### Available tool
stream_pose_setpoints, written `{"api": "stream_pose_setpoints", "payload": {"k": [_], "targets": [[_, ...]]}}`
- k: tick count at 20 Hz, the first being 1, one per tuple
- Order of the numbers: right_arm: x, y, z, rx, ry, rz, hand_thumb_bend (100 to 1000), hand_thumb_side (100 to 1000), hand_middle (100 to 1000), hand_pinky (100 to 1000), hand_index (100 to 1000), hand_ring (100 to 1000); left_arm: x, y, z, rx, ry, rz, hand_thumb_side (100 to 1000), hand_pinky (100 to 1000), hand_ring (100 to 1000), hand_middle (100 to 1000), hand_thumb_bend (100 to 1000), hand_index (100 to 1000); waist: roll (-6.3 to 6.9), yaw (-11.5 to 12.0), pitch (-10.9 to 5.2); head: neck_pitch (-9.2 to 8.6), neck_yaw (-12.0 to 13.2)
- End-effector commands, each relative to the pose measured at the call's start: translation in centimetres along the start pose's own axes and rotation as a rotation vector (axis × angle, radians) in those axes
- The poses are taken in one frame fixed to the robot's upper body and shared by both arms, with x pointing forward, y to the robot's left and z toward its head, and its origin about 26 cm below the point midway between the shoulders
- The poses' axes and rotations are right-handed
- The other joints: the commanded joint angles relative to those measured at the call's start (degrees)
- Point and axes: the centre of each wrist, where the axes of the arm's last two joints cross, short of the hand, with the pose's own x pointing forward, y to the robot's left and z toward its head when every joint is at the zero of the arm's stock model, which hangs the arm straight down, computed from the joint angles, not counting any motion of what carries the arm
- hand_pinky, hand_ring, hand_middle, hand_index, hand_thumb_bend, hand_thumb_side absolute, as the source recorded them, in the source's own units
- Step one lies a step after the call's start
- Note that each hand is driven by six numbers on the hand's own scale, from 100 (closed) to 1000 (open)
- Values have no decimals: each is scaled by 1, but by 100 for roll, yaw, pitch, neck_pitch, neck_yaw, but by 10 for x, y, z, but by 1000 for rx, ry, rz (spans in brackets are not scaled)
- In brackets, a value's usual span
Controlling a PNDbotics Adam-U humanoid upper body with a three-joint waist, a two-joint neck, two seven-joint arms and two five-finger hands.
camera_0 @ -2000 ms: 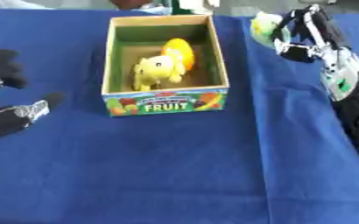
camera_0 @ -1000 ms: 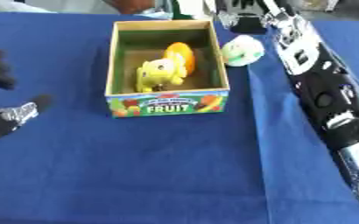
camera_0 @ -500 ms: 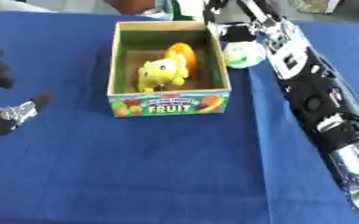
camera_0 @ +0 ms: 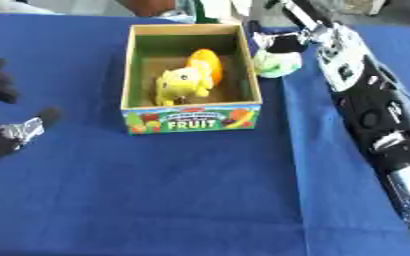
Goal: Pick up objects on the table and place them in the box.
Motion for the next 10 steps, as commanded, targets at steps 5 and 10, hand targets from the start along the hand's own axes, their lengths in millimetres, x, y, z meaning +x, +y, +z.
{"api": "stream_pose_setpoints", "payload": {"k": [5,10], "targets": [[-22,-25,19,8,83,64,186,173,813,728,887,956,0,6,0,15,-1,-23,100,553,516,526,792,710,36,-43,-117,-21,47],[-32,-13,31,89,148,82,192,194,822,735,895,969,1,5,0,16,-4,-21,100,553,515,525,793,710,65,-54,-89,-44,47]]}}
